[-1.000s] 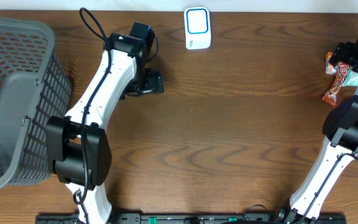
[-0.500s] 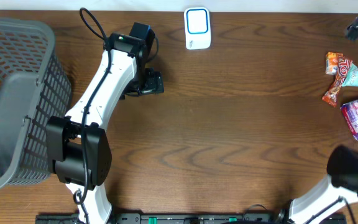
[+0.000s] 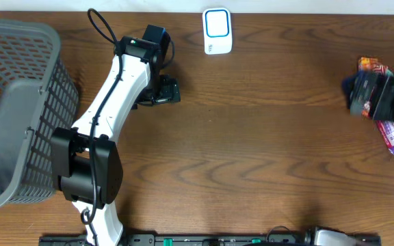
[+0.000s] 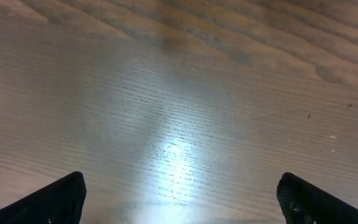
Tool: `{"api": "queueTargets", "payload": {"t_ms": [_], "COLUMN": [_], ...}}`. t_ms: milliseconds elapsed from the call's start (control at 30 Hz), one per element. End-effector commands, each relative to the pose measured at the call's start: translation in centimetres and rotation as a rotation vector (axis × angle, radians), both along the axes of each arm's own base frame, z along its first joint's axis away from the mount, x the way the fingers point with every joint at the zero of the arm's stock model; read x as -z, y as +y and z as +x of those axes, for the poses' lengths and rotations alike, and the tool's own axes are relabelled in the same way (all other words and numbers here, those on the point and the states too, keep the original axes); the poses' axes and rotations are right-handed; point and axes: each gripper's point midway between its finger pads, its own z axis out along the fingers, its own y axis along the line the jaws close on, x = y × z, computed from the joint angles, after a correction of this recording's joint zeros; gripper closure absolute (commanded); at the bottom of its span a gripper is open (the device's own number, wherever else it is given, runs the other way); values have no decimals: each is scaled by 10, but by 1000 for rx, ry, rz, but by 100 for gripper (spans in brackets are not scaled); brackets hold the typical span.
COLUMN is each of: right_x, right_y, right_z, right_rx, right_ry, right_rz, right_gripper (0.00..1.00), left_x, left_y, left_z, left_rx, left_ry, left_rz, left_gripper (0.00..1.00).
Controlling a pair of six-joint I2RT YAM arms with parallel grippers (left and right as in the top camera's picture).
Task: Scan the item barcode
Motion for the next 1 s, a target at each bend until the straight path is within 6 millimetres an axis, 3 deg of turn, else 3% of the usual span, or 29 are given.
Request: {"api": "queueTargets", "payload": {"t_ms": [0, 200, 633, 967], "right_x": [21, 47, 84, 84], "right_y": [9, 33, 44, 44], "right_z": [-24, -71, -147, -148], "right_rx": [-41, -126, -126, -126], "right_ry": [38, -46, -13, -24], "right_rz": [-3, 45, 54, 52], "right_gripper": [1, 1, 1, 1], "left_x": [6, 6, 6, 6], "left_y": [4, 4, 4, 4], "left_z": [-2, -2, -2, -2], "left_rx": [-6, -6, -6, -6], "left_ry": [20, 20, 20, 20], "left_rz": [15, 15, 15, 15], "left_gripper": [2, 2, 2, 2]}}
